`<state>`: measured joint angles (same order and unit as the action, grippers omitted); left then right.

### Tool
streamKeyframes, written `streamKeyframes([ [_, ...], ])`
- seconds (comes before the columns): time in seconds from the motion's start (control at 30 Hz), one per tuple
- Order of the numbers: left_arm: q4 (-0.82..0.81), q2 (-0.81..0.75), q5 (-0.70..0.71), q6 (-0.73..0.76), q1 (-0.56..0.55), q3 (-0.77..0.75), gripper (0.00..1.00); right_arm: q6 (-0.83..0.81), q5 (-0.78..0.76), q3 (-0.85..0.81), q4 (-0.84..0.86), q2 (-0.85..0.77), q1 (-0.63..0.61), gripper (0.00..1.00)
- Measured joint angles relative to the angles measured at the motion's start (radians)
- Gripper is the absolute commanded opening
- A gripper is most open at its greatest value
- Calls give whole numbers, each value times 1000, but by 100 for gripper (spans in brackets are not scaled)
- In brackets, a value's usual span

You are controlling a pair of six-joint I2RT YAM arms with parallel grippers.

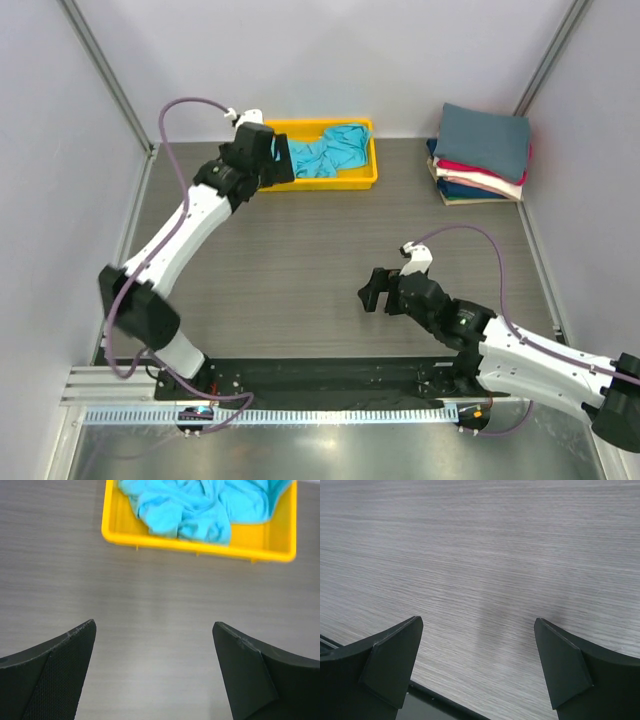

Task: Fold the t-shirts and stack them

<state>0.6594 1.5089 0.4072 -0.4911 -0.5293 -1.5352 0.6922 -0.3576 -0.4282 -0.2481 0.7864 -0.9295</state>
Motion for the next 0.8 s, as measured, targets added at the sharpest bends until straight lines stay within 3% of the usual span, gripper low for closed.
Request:
streamKeyframes([
  [0.4, -20, 767, -211, -29, 153, -631, 94, -6, 17, -11, -29, -14, -1, 100],
  [0.5, 2, 940, -240, -46, 174, -772, 88, -12, 24, -28, -37, -8, -1, 100],
  [0.63, 13, 1077, -253, -59, 186, -882, 64, -21, 28, -46, -38, 0, -1, 100],
  [0.73, 16, 1093, -264, -79, 192, -894, 24, -28, 32, -51, -40, 13, -1, 100],
  [0.77, 19, 1093, -267, -84, 192, -901, 1, -27, 33, -51, -42, 15, -1, 100],
  [0.8, 20, 1093, -271, -89, 194, -913, 0, -27, 36, -51, -47, 15, -1, 100],
])
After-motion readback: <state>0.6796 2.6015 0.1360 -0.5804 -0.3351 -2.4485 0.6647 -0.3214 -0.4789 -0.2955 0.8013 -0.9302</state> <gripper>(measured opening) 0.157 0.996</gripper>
